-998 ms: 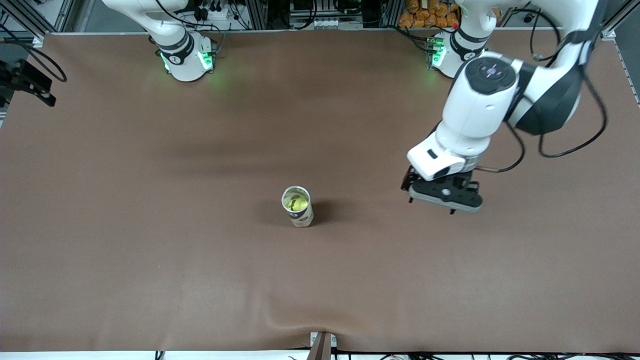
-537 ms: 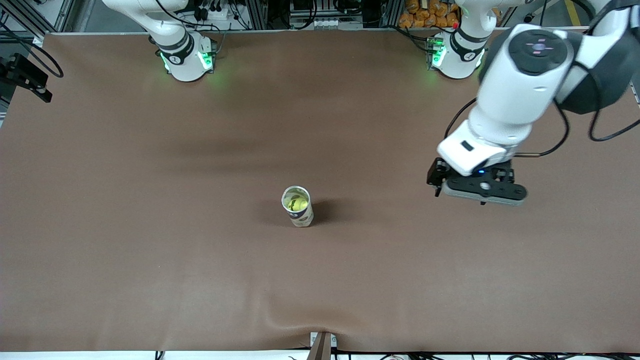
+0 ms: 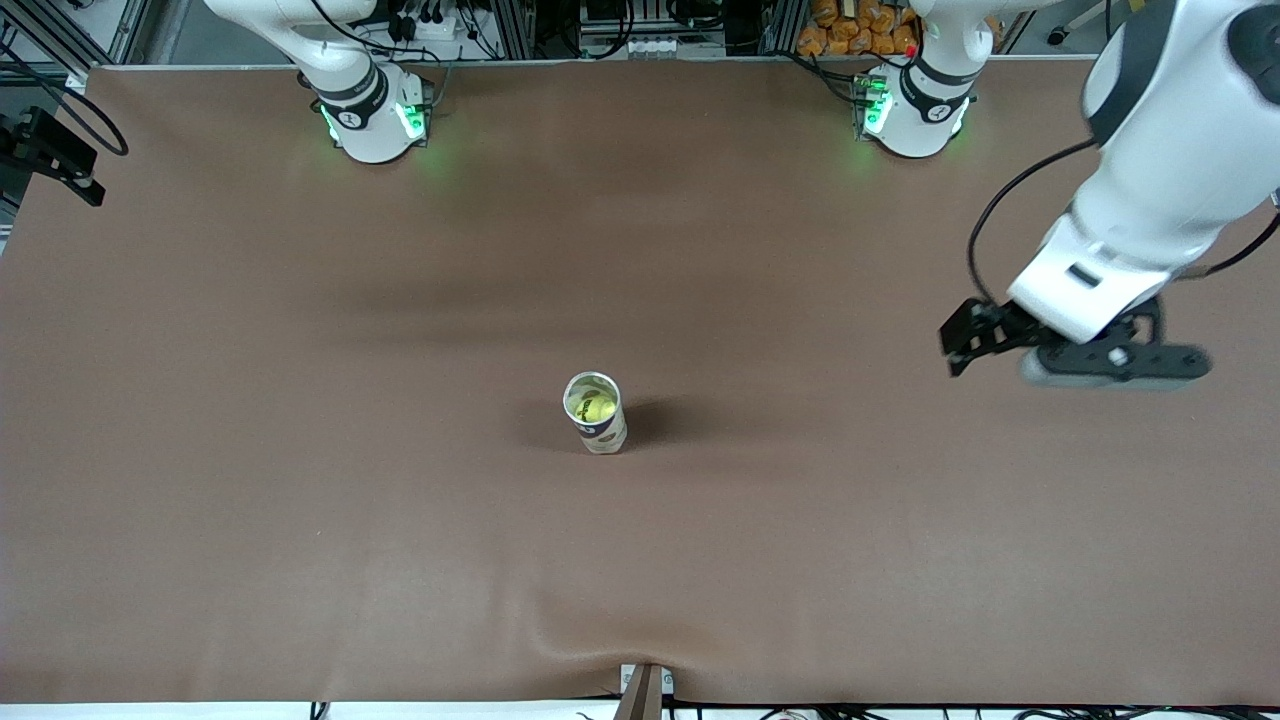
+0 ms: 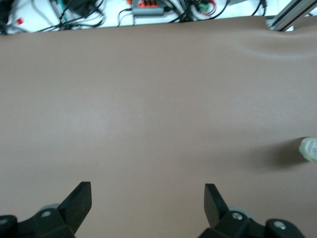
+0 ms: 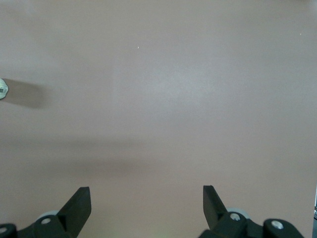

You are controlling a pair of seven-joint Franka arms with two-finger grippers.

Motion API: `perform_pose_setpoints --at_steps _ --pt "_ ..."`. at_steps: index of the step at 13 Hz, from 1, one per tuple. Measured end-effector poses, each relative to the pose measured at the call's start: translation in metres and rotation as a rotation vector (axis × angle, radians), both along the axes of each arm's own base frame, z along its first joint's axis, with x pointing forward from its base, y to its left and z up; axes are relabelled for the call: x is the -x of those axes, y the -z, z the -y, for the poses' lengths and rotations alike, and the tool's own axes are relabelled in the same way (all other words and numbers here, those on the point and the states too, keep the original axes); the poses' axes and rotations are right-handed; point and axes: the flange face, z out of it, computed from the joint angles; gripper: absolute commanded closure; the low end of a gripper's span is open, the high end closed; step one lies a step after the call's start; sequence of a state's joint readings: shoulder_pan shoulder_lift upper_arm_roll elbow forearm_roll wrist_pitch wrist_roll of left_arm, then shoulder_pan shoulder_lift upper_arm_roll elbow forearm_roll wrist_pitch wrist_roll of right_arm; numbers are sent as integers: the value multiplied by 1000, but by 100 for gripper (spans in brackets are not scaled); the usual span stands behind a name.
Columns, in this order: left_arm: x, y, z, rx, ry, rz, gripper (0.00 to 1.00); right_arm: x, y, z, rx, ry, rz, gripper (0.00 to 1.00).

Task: Insert tennis ball vertically with right arm

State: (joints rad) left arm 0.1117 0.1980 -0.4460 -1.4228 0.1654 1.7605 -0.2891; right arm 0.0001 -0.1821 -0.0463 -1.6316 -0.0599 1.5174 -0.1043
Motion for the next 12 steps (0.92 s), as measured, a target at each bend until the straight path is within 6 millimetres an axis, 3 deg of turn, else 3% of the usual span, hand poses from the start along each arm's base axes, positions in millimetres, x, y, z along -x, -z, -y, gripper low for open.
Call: perform_pose_setpoints --at_steps 5,10,12 --pt "29 -37 -54 -49 -108 -62 0 -2 -1 1 0 0 11 0" --pt "41 -46 -114 5 -159 -119 0 -1 0 3 -1 4 10 0" --pt "48 -48 -121 17 -166 -139 0 -1 0 3 -1 4 10 0"
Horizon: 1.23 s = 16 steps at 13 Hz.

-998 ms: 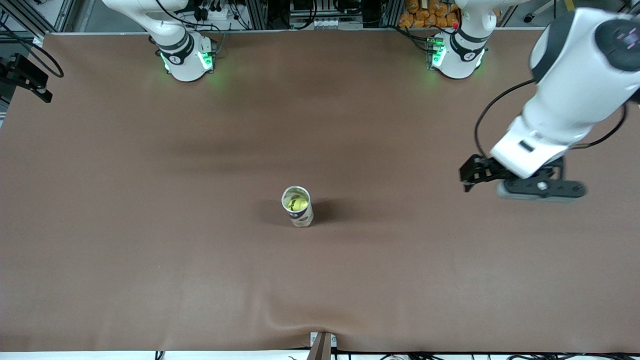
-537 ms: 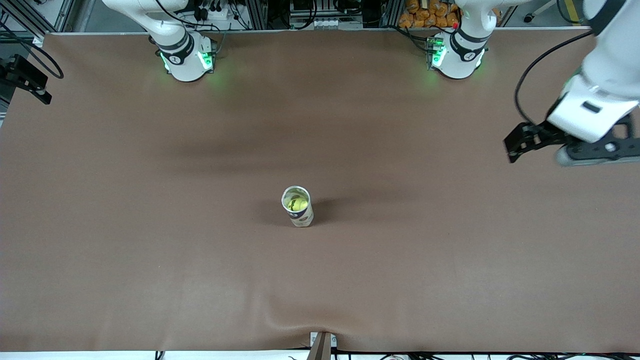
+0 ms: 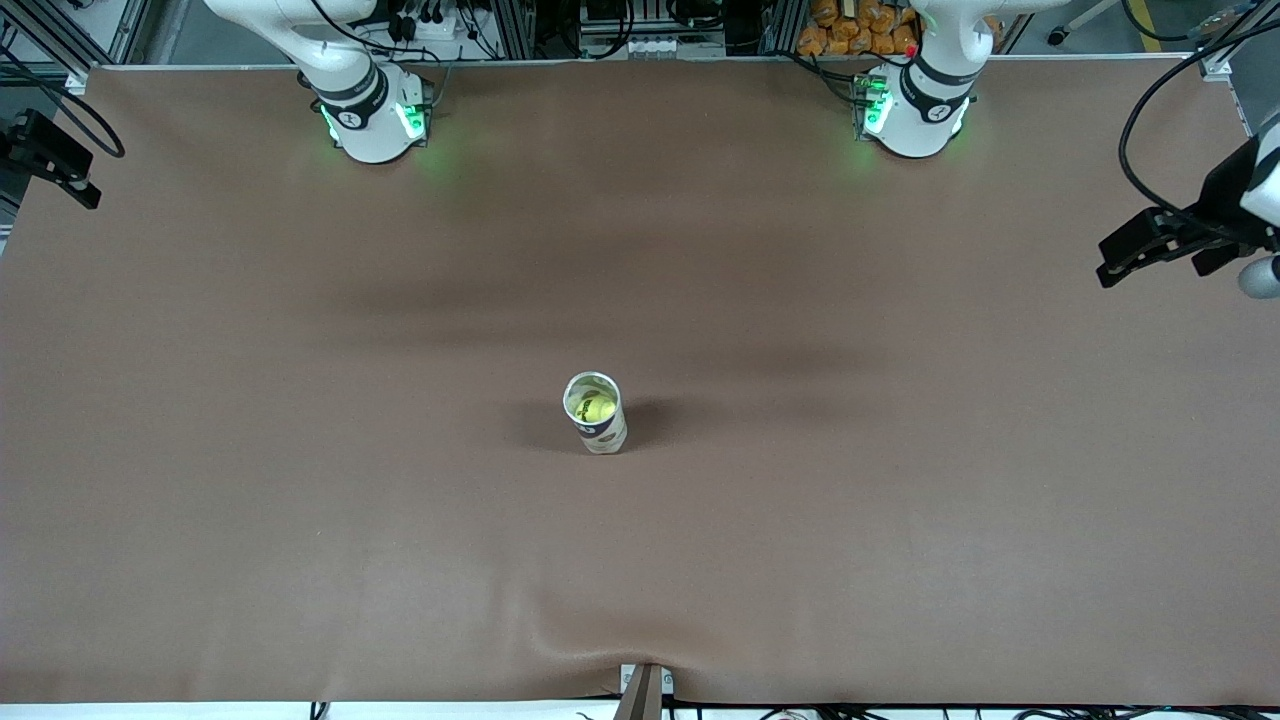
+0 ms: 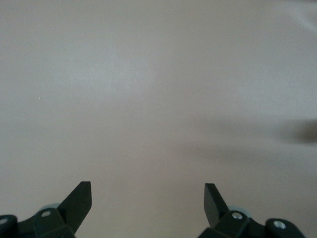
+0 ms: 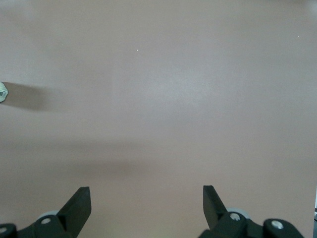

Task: Insert tennis ball vertically with right arm

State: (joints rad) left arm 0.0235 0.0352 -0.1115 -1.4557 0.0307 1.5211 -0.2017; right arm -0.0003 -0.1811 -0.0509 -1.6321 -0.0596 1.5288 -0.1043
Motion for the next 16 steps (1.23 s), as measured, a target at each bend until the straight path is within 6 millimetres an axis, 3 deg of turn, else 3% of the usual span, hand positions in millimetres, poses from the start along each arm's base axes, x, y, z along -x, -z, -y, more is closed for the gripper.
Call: perform_pose_setpoints --at_steps 8,16 --pt "51 -8 19 -4 32 -13 0 0 0 0 0 0 -1 0" --pt "53 -9 4 -4 86 -15 0 0 1 0 0 0 -3 0"
